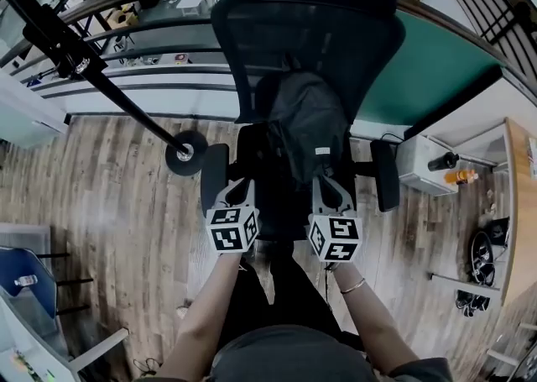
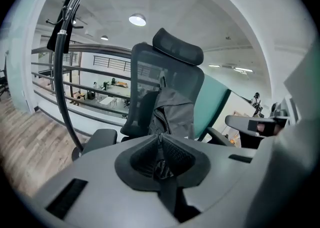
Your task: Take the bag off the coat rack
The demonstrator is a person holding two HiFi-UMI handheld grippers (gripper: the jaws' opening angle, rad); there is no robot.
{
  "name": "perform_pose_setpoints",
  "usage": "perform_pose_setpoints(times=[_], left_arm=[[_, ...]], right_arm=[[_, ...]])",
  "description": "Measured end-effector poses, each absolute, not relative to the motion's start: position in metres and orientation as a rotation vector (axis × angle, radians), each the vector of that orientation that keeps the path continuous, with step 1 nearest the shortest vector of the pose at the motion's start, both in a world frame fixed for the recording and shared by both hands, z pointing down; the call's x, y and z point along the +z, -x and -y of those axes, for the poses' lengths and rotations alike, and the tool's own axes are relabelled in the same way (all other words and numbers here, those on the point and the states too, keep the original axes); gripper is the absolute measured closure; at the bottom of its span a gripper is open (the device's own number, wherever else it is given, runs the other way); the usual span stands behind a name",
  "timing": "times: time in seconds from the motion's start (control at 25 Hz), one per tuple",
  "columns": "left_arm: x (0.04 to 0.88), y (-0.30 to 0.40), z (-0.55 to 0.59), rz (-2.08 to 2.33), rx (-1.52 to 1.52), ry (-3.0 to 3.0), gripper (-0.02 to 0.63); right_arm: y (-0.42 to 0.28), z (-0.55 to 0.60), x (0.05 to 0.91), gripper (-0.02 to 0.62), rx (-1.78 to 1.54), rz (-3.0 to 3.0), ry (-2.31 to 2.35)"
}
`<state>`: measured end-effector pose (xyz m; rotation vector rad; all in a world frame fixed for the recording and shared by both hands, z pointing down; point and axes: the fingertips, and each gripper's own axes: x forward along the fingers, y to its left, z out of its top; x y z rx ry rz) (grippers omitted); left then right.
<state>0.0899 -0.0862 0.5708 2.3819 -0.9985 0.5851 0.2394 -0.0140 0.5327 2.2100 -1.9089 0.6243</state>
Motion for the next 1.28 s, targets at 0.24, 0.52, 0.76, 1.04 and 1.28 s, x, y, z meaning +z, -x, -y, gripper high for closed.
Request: perform_pose_setpoints(times=[0.24,0.52,0.76,1.04,1.28], left_arm=[[0.538,-0.082,0.084,1.019,0.540,-2.457,0.574],[0.513,-0.078,0.075,1.022,0.516,-2.523,0.578],[0.508,-0.079,0.068,1.030,0.505,-2.524,0.578],[0.502,-0.087,0.071,1.058,0.481,-2.518,0.578],[0.502,-0.092,0.071,1.080,0.479,-2.506,0.578]], right_arm=[[-0.245,0.000,0.511,0.591,0.577,1.918,-2.230],[-0.244,-0.011,0.497,0.592,0.568,1.960,-2.212],[-0.247,-0.010,0.489,0.594,0.537,1.992,-2.177],[-0.253,-0.008,0.486,0.594,0.514,2.020,-2.153],[-0.264,-0.008,0.486,0.594,0.497,2.029,-2.141]])
